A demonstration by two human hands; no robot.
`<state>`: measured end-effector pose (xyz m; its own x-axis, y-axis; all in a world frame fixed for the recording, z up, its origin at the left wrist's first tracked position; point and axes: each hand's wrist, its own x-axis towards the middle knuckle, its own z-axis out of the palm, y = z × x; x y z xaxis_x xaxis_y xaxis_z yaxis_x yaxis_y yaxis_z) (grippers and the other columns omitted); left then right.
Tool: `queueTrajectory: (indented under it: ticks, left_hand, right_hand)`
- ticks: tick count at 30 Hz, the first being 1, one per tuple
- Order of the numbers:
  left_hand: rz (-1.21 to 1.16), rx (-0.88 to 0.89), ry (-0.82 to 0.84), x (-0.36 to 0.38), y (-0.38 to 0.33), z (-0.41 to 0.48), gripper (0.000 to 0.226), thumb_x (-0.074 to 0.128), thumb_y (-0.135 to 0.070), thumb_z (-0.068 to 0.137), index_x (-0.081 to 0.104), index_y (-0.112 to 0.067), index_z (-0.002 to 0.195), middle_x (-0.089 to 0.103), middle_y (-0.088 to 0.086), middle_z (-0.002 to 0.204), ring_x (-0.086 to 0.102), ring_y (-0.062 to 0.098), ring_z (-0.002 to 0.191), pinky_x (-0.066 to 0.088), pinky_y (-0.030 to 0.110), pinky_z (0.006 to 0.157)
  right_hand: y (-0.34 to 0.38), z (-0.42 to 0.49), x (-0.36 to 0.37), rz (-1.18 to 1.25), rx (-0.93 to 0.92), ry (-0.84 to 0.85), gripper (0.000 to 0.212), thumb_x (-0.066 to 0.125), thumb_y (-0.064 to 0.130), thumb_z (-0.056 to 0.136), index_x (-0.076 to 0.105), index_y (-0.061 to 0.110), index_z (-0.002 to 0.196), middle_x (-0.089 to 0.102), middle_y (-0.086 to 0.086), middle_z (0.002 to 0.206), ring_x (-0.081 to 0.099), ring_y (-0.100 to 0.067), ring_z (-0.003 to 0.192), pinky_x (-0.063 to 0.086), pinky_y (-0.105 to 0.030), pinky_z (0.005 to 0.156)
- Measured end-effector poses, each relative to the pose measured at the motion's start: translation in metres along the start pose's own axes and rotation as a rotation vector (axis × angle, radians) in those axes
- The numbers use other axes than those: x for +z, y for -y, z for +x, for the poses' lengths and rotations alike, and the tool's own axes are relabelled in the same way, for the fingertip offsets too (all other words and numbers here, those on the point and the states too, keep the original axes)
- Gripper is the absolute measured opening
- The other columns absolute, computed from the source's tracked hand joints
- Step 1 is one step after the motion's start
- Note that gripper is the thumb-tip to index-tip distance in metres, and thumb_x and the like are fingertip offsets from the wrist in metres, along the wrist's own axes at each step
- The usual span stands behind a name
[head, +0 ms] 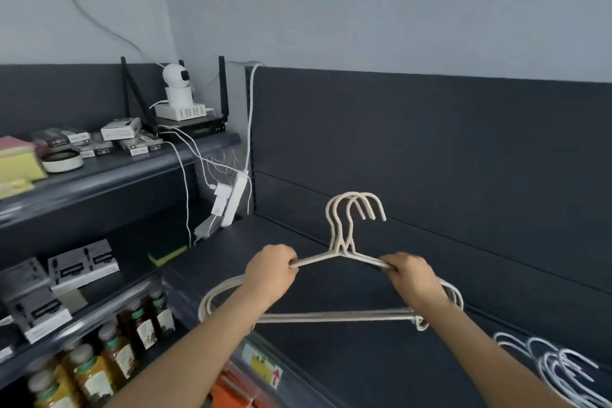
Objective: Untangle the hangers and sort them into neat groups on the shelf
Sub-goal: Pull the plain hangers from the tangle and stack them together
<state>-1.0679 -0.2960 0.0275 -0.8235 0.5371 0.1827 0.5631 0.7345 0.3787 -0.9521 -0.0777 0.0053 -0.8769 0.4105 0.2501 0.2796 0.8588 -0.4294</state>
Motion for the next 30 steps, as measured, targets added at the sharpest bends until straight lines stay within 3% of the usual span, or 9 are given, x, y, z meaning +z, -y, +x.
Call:
queueTrajectory:
  ticks: [7,11,14,20,24,27,29,30]
  left_hand:
    - [-0.029,0.039,-0.010,0.028,-0.018,0.047,0.019,0.051,-0.020,0.089,0.069,-0.015,0.089,0.067,0.007,0.082,0.063,0.027,0.078,0.048,0.034,0.065]
    - [0.016,0.069,-0.033,0.043,-0.021,0.060,0.020,0.047,-0.022,0.091,0.066,-0.015,0.093,0.066,0.006,0.084,0.062,0.027,0.080,0.046,0.034,0.063]
    - [0.056,0.079,-0.035,0.044,-0.017,0.069,0.021,0.044,-0.024,0.093,0.063,-0.015,0.093,0.059,0.002,0.078,0.058,0.024,0.075,0.042,0.033,0.060]
    - [0.104,0.107,-0.024,0.040,-0.001,0.098,0.022,0.045,-0.026,0.093,0.064,-0.016,0.097,0.053,-0.002,0.074,0.049,0.018,0.068,0.038,0.030,0.059]
    - [0.065,0.159,-0.028,0.038,0.007,0.127,0.021,0.046,-0.022,0.093,0.066,-0.016,0.097,0.058,0.000,0.074,0.054,0.019,0.070,0.037,0.028,0.058]
    - [0.030,0.197,-0.005,0.045,0.011,0.149,0.021,0.047,-0.018,0.092,0.066,-0.016,0.100,0.059,0.000,0.078,0.056,0.019,0.073,0.038,0.028,0.058]
    - [0.006,0.223,-0.003,0.054,0.015,0.159,0.025,0.046,-0.018,0.092,0.063,-0.018,0.110,0.064,0.001,0.091,0.061,0.020,0.086,0.045,0.029,0.065]
    - [-0.009,0.242,-0.009,0.060,0.018,0.161,0.030,0.046,-0.017,0.092,0.059,-0.019,0.119,0.065,0.002,0.106,0.060,0.020,0.100,0.048,0.030,0.076]
  right_hand:
    - [-0.013,-0.003,0.005,0.088,0.167,-0.149,0.014,0.053,0.005,0.085,0.066,0.003,0.087,0.066,-0.010,0.081,0.058,-0.029,0.076,0.042,-0.033,0.066]
    - [-0.018,0.006,0.010,0.062,0.213,-0.153,0.014,0.050,0.003,0.083,0.063,0.005,0.080,0.065,-0.011,0.081,0.052,-0.025,0.068,0.034,-0.028,0.059]
    - [-0.018,0.015,0.014,0.076,0.238,-0.151,0.013,0.050,0.004,0.083,0.063,0.004,0.080,0.065,-0.011,0.077,0.057,-0.028,0.071,0.035,-0.029,0.058]
    - [-0.006,0.037,0.020,0.093,0.279,-0.131,0.019,0.048,0.006,0.085,0.055,0.010,0.068,0.051,-0.003,0.062,0.045,-0.023,0.059,0.035,-0.029,0.052]
    - [0.002,0.058,0.023,0.047,0.319,-0.168,0.017,0.046,0.007,0.085,0.063,0.011,0.082,0.059,-0.004,0.070,0.049,-0.023,0.063,0.036,-0.026,0.056]
    - [0.005,0.068,0.029,-0.033,0.352,-0.192,0.022,0.043,0.006,0.085,0.062,0.012,0.093,0.064,-0.005,0.088,0.056,-0.025,0.074,0.040,-0.027,0.062]
    - [0.006,0.069,0.040,-0.105,0.340,-0.233,0.027,0.044,0.004,0.085,0.061,0.012,0.104,0.065,-0.004,0.097,0.061,-0.026,0.085,0.045,-0.030,0.068]
    - [0.005,0.068,0.046,-0.150,0.313,-0.246,0.029,0.050,0.002,0.082,0.062,0.011,0.107,0.067,-0.005,0.097,0.063,-0.027,0.086,0.049,-0.031,0.069]
